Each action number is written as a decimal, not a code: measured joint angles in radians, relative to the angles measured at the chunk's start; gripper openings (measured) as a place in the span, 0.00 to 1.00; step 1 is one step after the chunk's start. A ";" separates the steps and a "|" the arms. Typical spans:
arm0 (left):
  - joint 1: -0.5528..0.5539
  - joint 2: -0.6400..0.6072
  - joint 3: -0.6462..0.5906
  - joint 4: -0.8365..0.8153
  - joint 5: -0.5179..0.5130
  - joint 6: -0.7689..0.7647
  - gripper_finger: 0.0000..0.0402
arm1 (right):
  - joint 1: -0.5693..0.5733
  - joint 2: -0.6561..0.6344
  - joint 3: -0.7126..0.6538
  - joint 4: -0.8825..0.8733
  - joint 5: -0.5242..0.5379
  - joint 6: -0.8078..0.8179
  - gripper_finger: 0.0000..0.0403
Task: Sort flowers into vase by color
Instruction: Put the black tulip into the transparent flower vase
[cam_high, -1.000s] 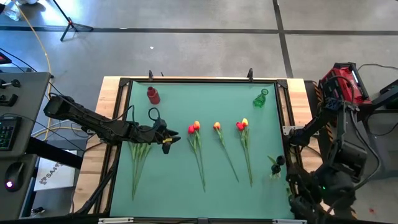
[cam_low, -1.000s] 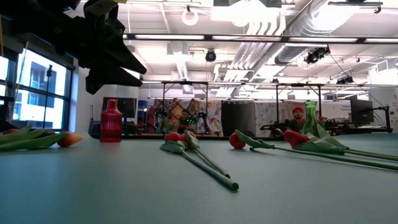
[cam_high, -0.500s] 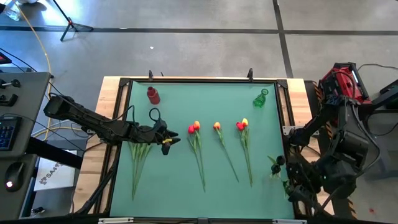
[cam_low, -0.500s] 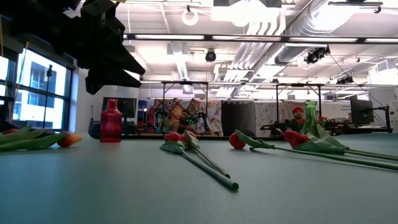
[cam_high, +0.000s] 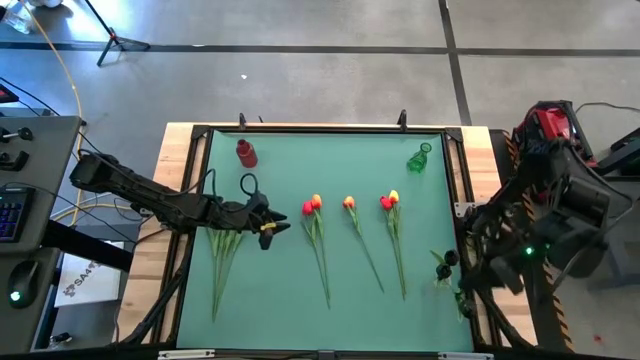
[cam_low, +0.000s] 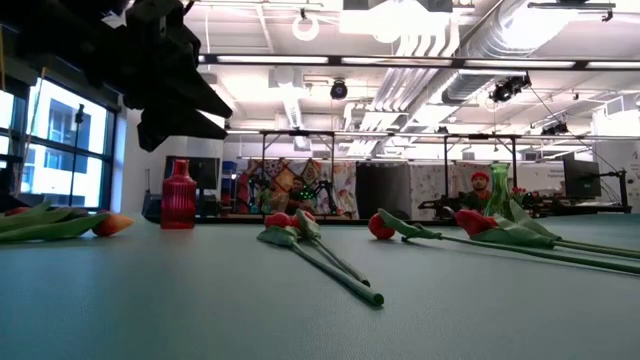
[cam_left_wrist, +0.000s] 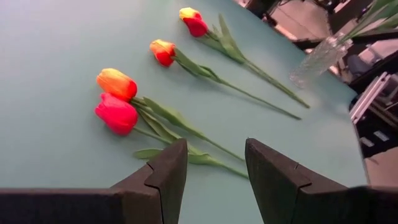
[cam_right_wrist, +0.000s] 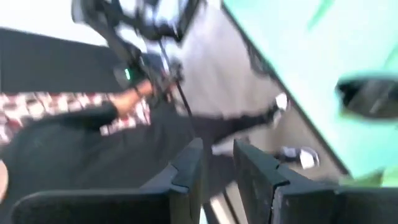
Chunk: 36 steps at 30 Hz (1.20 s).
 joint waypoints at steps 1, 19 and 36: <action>0.001 -0.006 0.000 0.002 0.000 -0.003 0.38 | -0.003 -0.009 0.000 -0.008 0.033 -0.002 0.19; 0.096 -0.284 0.000 -0.202 0.009 0.023 0.38 | -0.412 -0.047 0.000 -0.027 0.230 -0.422 0.19; 0.125 -0.369 0.000 -0.321 0.060 0.029 0.38 | -0.925 0.145 0.000 -0.004 0.018 -0.646 0.19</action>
